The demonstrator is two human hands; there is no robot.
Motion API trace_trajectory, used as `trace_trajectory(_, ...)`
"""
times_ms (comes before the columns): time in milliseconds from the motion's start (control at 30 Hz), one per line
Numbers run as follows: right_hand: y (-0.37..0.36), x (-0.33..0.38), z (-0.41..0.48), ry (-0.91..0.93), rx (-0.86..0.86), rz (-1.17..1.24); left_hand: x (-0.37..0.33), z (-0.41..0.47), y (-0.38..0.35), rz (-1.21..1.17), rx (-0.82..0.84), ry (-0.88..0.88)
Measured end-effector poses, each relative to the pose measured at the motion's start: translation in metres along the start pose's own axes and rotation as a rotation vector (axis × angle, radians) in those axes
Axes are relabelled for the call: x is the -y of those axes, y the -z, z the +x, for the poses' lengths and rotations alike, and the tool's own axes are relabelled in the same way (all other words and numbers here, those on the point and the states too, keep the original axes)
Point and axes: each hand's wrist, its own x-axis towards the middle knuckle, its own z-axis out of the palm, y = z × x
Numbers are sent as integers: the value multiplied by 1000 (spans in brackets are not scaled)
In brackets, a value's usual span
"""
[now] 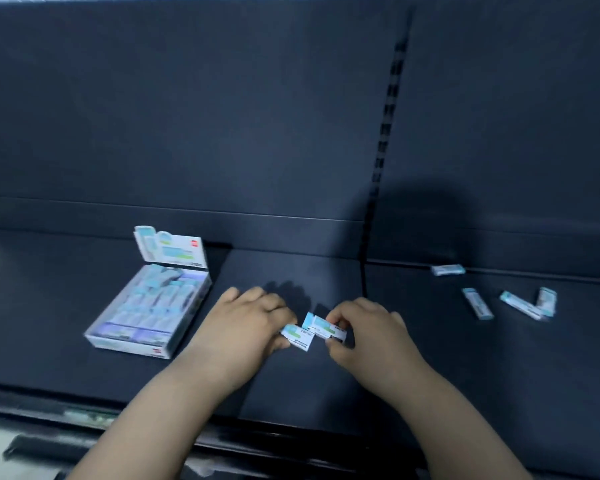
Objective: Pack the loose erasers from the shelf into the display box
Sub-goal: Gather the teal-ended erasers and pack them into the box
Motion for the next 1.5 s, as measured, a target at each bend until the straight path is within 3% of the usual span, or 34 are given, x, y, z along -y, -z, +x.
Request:
trace_trajectory(200, -16, 52, 7, 24, 27, 54, 45, -38, 12, -10, -75, 45)
trace_trajectory(500, -33, 81, 20, 101, 153, 74, 71, -71, 8, 0, -2, 165)
trace_trajectory(867, -85, 152, 58, 59, 111, 89, 166, -117, 8, -55, 29, 257)
trace_trajectory(1100, -119, 204, 91, -54, 56, -26, 231, -114, -1, -140, 13, 112)
trace_trajectory(1300, -125, 211, 101, -211, 90, -115, 245, -98, -11, -223, 190, 8)
trace_trajectory(1500, -115, 204, 93, -305, 18, -82, 249, -84, -4, -300, 116, -1)
